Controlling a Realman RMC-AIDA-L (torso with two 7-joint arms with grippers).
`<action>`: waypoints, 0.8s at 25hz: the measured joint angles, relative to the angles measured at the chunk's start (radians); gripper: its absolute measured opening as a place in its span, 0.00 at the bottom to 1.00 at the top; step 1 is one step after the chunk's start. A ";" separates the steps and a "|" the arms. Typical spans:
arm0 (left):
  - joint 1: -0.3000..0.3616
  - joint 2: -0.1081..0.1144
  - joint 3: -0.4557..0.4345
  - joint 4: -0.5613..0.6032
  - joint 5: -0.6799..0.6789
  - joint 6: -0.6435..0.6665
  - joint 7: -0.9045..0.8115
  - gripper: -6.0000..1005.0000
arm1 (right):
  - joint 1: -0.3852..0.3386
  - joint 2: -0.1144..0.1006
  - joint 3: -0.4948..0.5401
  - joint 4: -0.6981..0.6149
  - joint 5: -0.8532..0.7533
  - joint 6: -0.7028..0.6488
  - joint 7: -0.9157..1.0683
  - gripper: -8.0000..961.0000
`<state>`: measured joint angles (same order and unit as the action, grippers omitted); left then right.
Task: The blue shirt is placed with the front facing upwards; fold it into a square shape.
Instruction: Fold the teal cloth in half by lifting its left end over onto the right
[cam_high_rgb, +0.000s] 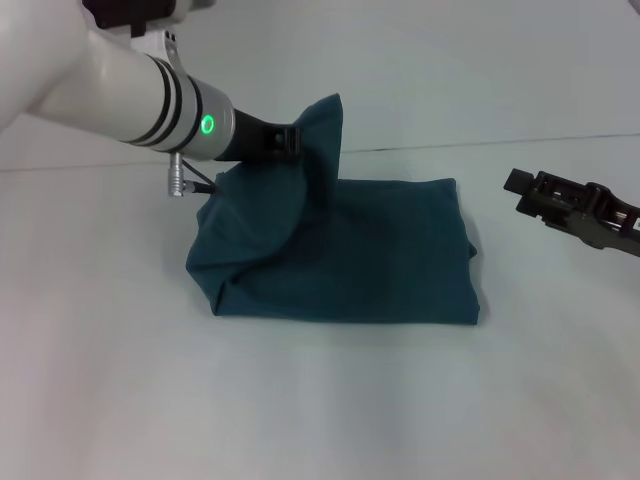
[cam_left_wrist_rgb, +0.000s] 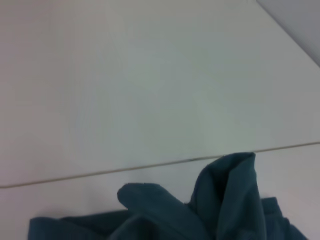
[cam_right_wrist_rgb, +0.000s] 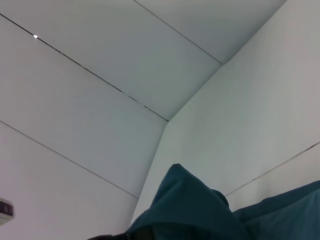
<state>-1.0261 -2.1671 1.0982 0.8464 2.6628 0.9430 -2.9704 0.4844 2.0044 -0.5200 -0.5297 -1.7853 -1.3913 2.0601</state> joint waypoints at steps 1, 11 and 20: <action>-0.002 0.000 0.001 -0.009 0.000 -0.005 0.001 0.08 | 0.000 0.000 0.000 0.000 0.000 0.000 0.000 0.73; -0.026 -0.003 0.026 -0.051 -0.102 -0.018 0.049 0.08 | 0.006 0.002 -0.007 0.001 0.000 0.011 0.000 0.73; -0.046 -0.002 0.043 0.018 -0.129 0.019 0.030 0.08 | 0.007 0.002 -0.008 0.001 0.001 0.012 0.000 0.73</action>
<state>-1.0717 -2.1694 1.1409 0.8643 2.5335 0.9615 -2.9408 0.4916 2.0065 -0.5277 -0.5292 -1.7840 -1.3788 2.0601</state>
